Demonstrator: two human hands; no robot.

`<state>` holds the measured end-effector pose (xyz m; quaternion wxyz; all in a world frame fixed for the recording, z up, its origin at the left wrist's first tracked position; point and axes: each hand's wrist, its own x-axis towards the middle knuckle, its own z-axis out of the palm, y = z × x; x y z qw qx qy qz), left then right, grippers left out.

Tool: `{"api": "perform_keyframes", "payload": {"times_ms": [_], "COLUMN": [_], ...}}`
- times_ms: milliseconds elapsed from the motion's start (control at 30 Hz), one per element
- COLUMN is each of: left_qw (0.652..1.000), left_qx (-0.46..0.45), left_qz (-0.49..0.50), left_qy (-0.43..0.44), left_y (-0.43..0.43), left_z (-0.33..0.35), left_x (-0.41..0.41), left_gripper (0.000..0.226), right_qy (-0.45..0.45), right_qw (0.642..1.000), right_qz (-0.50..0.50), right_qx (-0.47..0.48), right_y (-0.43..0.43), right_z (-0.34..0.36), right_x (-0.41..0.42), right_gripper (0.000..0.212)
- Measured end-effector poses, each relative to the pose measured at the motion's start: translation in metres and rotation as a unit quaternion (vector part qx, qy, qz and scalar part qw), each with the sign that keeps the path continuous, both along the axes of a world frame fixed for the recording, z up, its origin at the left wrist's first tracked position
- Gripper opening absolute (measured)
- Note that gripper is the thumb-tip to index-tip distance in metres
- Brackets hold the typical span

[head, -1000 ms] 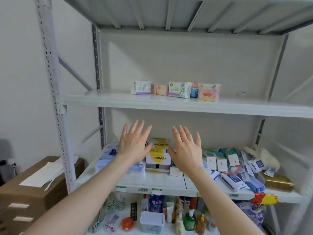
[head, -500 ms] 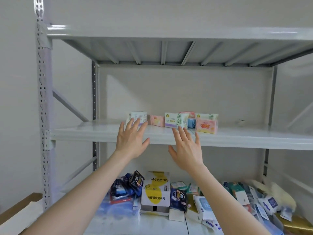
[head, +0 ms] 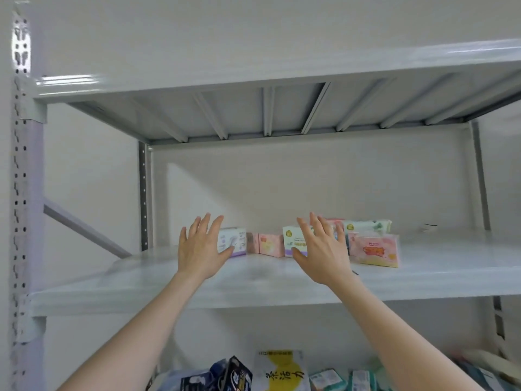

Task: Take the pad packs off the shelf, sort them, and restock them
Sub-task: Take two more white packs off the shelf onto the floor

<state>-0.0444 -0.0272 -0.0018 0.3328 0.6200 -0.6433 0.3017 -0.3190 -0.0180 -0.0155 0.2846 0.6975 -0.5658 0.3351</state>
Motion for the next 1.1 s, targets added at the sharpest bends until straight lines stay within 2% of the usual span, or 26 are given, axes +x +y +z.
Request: {"api": "perform_keyframes", "payload": {"times_ms": [267, 433, 567, 667, 767, 833, 900, 933, 1000, 1100], "left_qw": [0.998, 0.99, 0.982, 0.967, 0.954, 0.953, 0.951, 0.948, 0.94, 0.918], "left_qx": [0.038, 0.094, 0.137, 0.185, 0.195, 0.19, 0.191, 0.198, 0.217, 0.242], "left_qz": [0.026, 0.019, 0.025, -0.014, -0.061, -0.058, -0.044, -0.038, -0.038, -0.071], "left_qy": [0.031, 0.105, 0.128, 0.173, 0.219, 0.23, 0.238, 0.245, 0.261, 0.306], "left_y": [-0.082, -0.121, -0.145, -0.158, -0.166, -0.168, -0.166, -0.164, -0.157, -0.143], "left_z": [0.011, 0.012, 0.014, 0.016, 0.018, 0.021, 0.025, 0.027, 0.032, 0.037], "left_x": [0.026, 0.041, 0.052, 0.053, 0.049, 0.047, 0.045, 0.045, 0.044, 0.046], "left_gripper": [0.086, 0.089, 0.088, 0.089, 0.089, 0.09, 0.092, 0.091, 0.073, 0.052], "right_qy": [-0.016, -0.05, -0.086, -0.116, -0.121, -0.137, -0.154, -0.156, -0.159, -0.163], "right_qw": [0.998, 0.991, 0.982, 0.974, 0.971, 0.967, 0.962, 0.96, 0.958, 0.955], "right_qz": [-0.048, -0.055, -0.03, -0.007, -0.001, 0.004, 0.013, 0.014, 0.011, 0.007], "right_qx": [0.022, 0.108, 0.167, 0.193, 0.207, 0.213, 0.224, 0.231, 0.239, 0.249], "right_y": [-0.075, -0.11, -0.123, -0.129, -0.13, -0.129, -0.126, -0.123, -0.118, -0.109], "right_z": [0.024, 0.026, 0.03, 0.034, 0.037, 0.041, 0.046, 0.048, 0.051, 0.054], "right_x": [-0.02, -0.034, -0.037, -0.04, -0.044, -0.046, -0.047, -0.046, -0.043, -0.038], "right_gripper": [0.077, 0.086, 0.089, 0.085, 0.083, 0.081, 0.07, 0.062, 0.051, 0.049]}}
